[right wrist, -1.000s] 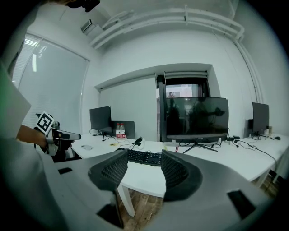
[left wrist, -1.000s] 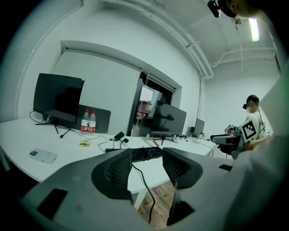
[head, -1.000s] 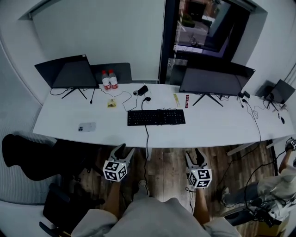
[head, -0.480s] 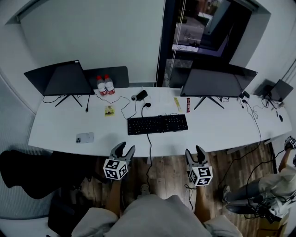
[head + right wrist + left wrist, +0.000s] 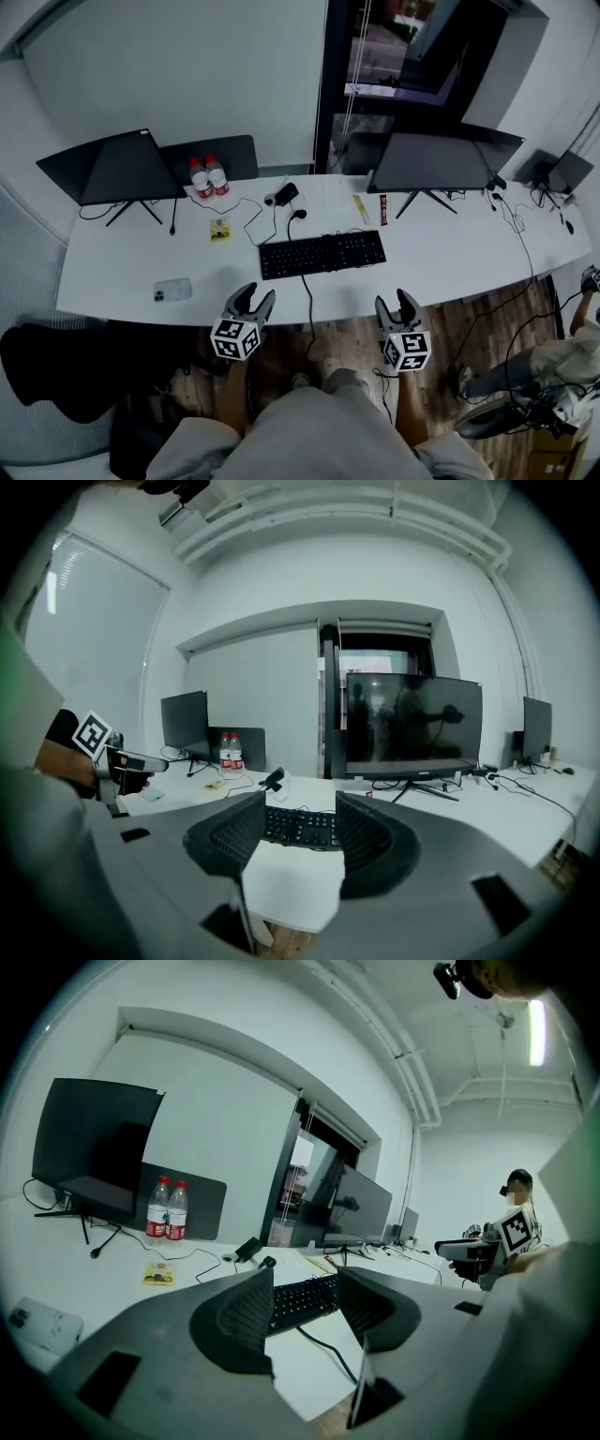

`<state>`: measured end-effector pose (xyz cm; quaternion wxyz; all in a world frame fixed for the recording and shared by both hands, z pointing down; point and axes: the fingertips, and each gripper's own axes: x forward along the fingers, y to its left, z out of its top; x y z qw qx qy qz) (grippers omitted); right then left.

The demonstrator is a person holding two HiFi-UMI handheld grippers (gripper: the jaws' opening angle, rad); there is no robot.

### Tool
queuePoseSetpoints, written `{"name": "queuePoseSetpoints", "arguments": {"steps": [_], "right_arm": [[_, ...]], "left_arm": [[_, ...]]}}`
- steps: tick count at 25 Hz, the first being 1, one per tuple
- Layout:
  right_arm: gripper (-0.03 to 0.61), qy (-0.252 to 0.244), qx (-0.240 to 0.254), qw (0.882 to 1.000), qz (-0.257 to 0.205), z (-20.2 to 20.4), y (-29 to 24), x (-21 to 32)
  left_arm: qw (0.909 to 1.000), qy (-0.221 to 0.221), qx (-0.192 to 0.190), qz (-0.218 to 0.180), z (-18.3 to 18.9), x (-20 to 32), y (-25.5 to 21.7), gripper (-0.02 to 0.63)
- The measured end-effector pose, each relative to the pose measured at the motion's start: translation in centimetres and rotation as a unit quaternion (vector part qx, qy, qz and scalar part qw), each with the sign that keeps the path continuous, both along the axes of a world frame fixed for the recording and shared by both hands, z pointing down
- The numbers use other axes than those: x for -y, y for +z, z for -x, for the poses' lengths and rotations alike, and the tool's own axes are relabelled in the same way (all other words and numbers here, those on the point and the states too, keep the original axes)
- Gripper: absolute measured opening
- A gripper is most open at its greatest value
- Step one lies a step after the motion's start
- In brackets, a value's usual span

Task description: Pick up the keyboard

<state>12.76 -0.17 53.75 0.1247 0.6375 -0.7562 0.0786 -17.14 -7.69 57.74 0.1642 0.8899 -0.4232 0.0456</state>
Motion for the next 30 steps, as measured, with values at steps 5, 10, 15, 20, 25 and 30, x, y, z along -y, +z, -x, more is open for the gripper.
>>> {"name": "queuePoseSetpoints", "arguments": {"steps": [5, 10, 15, 20, 25, 30], "right_arm": [[0.216, 0.003, 0.002, 1.000, 0.006, -0.3, 0.4, 0.6], [0.216, 0.000, 0.004, 1.000, 0.010, -0.8, 1.1, 1.8], [0.216, -0.007, 0.008, 1.000, 0.012, -1.7, 1.4, 4.3], [0.216, -0.019, 0.014, 1.000, 0.009, -2.7, 1.8, 7.7], [0.216, -0.034, 0.020, 0.999, 0.018, -4.1, 2.4, 11.4], [0.216, -0.053, 0.022, 0.998, 0.030, -5.5, 2.7, 15.1]], "left_arm": [[1.0000, 0.004, 0.003, 0.003, -0.3, 0.8, 0.3, 0.212], [0.9999, 0.006, 0.008, 0.009, -1.0, 1.8, 0.9, 0.212], [0.9998, -0.002, 0.012, 0.013, -1.6, 3.8, 1.0, 0.212], [0.9995, -0.014, 0.021, 0.020, -2.2, 6.2, 1.5, 0.212], [0.9985, -0.031, 0.031, 0.031, -2.9, 8.8, 1.8, 0.212], [0.9968, -0.056, 0.038, 0.042, -3.3, 11.4, 2.0, 0.212]]}}
